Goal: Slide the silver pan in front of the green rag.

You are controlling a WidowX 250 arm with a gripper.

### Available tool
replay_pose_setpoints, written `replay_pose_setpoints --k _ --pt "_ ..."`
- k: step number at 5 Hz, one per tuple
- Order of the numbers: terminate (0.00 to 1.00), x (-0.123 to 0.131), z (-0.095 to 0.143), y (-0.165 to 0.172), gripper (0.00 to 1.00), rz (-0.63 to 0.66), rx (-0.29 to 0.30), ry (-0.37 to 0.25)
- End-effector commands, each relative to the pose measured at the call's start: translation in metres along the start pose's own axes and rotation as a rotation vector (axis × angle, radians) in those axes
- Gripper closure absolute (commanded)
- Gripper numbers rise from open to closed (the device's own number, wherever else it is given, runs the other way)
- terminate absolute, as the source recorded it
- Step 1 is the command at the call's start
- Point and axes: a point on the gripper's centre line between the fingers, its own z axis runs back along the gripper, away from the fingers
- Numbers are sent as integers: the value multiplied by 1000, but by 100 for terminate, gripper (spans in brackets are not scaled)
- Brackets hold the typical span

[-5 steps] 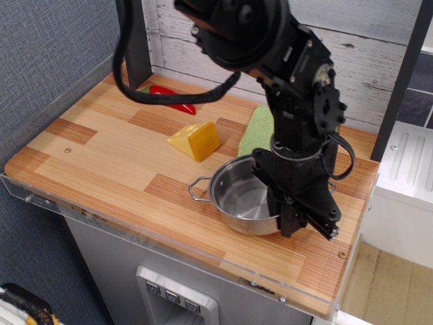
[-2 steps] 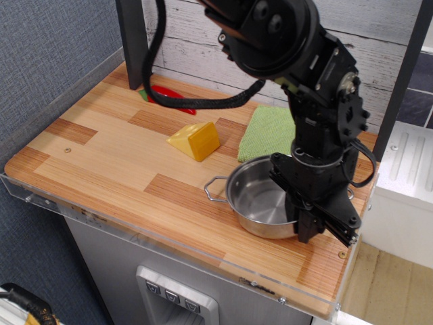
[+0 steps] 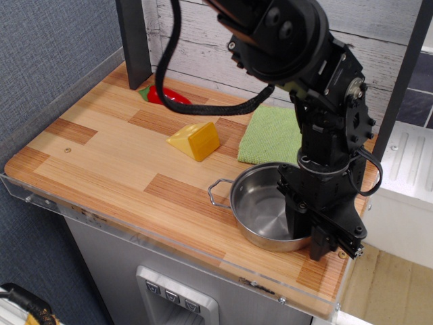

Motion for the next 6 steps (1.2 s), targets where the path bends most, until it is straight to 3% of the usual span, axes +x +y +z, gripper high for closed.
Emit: replay_pose_setpoints --k 1,6 --pt "0 2 16 -8 0 -39 -8 -51" --pt "0 -40 92 16 0 179 55 -151"
